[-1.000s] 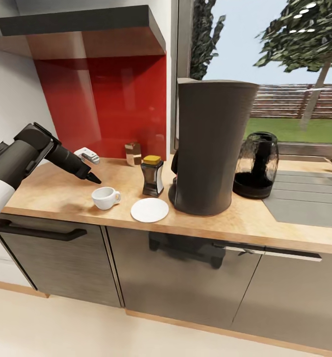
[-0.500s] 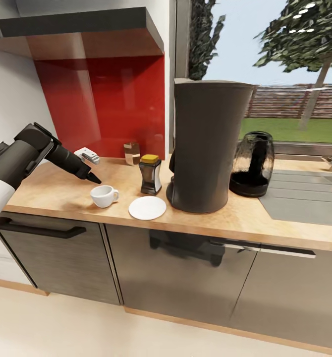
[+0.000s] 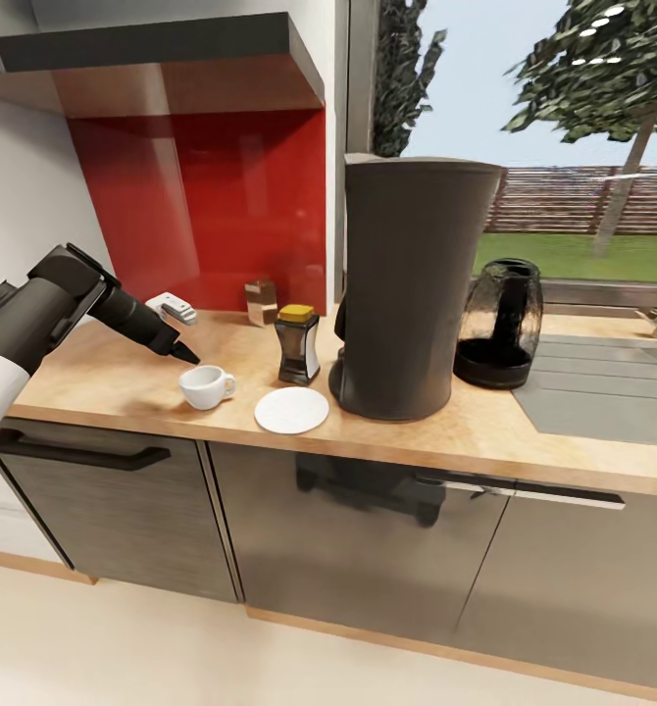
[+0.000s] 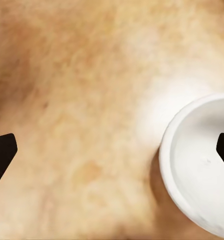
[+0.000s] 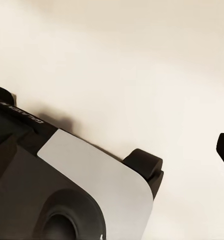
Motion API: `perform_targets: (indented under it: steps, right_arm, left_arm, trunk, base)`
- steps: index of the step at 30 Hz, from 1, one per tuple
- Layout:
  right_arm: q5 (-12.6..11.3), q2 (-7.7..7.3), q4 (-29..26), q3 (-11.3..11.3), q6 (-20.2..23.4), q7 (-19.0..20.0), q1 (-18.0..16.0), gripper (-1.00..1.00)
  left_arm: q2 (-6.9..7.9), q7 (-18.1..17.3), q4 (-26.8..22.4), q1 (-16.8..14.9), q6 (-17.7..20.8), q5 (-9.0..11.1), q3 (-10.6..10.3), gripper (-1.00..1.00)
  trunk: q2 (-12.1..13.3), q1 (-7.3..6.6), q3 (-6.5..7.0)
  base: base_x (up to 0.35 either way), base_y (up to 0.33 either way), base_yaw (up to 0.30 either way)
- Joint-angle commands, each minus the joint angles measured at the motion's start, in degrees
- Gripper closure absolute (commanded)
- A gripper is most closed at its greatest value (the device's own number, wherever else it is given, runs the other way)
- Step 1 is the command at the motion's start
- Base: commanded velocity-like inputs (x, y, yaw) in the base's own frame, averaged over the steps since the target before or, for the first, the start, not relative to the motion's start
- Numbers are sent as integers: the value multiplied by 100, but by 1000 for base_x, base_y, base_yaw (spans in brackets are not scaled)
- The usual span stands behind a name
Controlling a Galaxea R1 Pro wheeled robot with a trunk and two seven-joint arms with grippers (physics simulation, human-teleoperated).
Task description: Set up a coffee station on the kitchen countertop: keep the coffee maker on the countertop, move the bottle of coffee from the kitchen shelf to the counter next to the coffee maker, place a paper coffee filter on top of the coffee maker, put the saucer next to the coffee maker with the coffee cup on the saucer, and place the electric kettle next to the coffee maker.
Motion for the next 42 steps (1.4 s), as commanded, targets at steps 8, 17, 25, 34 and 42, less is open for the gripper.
perform_targets:
  steps: [8,17,25,34,42]
  right_arm:
    - [-54,1,22,50,-27,22,-12,-100]
    - [-54,2,22,50,-28,20,-12,-100]
    - [-54,2,22,50,-29,19,-12,-100]
    - [-54,2,22,49,-29,19,-12,-100]
    - [-54,2,22,50,-28,18,-12,-100]
  left_arm:
    - [5,-58,3,-5,40,-57,-6,-100]
    - [5,-58,4,-6,40,-57,-9,-100]
    - [5,-58,3,-6,40,-58,-11,-100]
    - [5,-58,4,-7,40,-57,1,-100]
    - [5,-58,4,-3,35,-58,27,-100]
  trunk:
    - [-205,110,-96]
    - [-445,242,-204]
    - [-726,395,-329]
    - [-726,395,-329]
    - [-847,461,-383]
  base:
    - [0,0,0]
    - [0,0,0]
    - [0,0,0]
    - [0,0,0]
    - [0,0,0]
